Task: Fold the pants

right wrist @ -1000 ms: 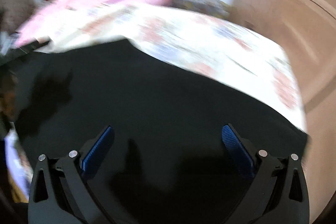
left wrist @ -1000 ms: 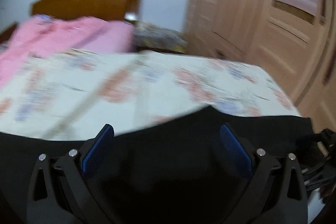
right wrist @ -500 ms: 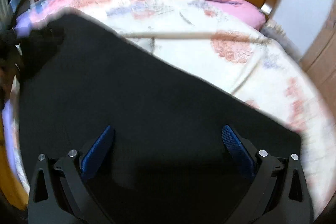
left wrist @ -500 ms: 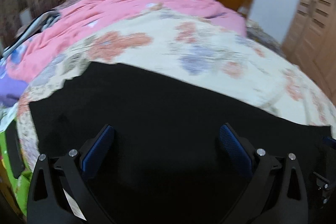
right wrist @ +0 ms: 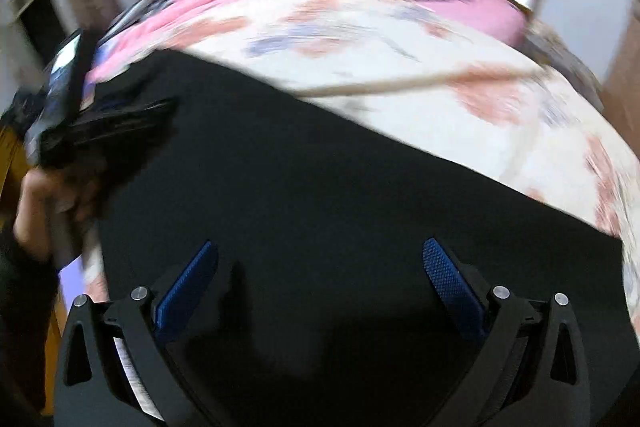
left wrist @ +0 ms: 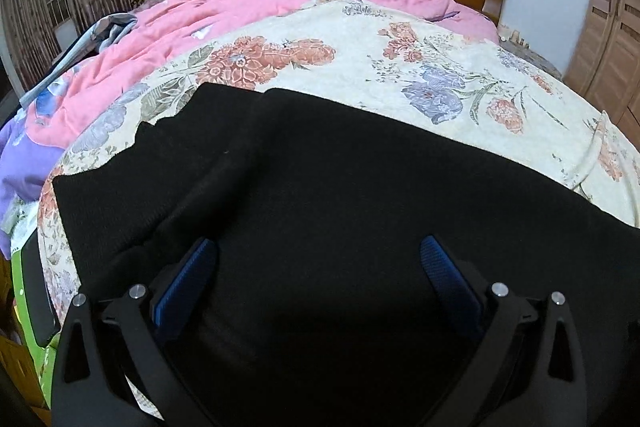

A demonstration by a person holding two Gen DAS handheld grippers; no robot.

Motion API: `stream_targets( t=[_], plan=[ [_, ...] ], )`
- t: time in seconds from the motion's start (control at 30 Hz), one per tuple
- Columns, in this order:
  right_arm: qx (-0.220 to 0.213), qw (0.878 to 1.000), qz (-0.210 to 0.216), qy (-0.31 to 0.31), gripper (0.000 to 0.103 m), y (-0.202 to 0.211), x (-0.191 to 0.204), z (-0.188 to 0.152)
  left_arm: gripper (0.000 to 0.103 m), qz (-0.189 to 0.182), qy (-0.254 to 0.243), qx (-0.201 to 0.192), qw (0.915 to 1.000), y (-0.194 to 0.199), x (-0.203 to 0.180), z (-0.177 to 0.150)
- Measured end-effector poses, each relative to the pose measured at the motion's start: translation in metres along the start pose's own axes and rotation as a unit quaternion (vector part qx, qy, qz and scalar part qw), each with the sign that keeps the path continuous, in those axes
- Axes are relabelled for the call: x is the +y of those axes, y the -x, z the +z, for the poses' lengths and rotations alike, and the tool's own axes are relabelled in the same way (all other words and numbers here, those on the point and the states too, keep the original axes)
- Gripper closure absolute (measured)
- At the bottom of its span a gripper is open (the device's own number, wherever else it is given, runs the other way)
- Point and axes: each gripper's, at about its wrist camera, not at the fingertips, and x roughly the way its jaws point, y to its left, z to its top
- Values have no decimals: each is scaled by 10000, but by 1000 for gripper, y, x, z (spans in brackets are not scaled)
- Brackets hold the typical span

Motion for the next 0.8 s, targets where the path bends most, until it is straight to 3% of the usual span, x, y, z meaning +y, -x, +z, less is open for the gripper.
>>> stream_targets(
  t=[0.17, 0.4, 0.8],
  plan=[
    [165, 9965, -188, 804, 4, -19, 45, -14, 1, -4, 0, 3, 10000, -4, 0, 1],
    [153, 9983, -161, 534, 4, 8, 36, -26, 1, -14, 11, 5, 10000, -4, 0, 1],
    [93, 9992, 111, 386, 4, 41, 13, -90, 1, -24, 14, 4, 10000, -4, 1, 1]
  ],
)
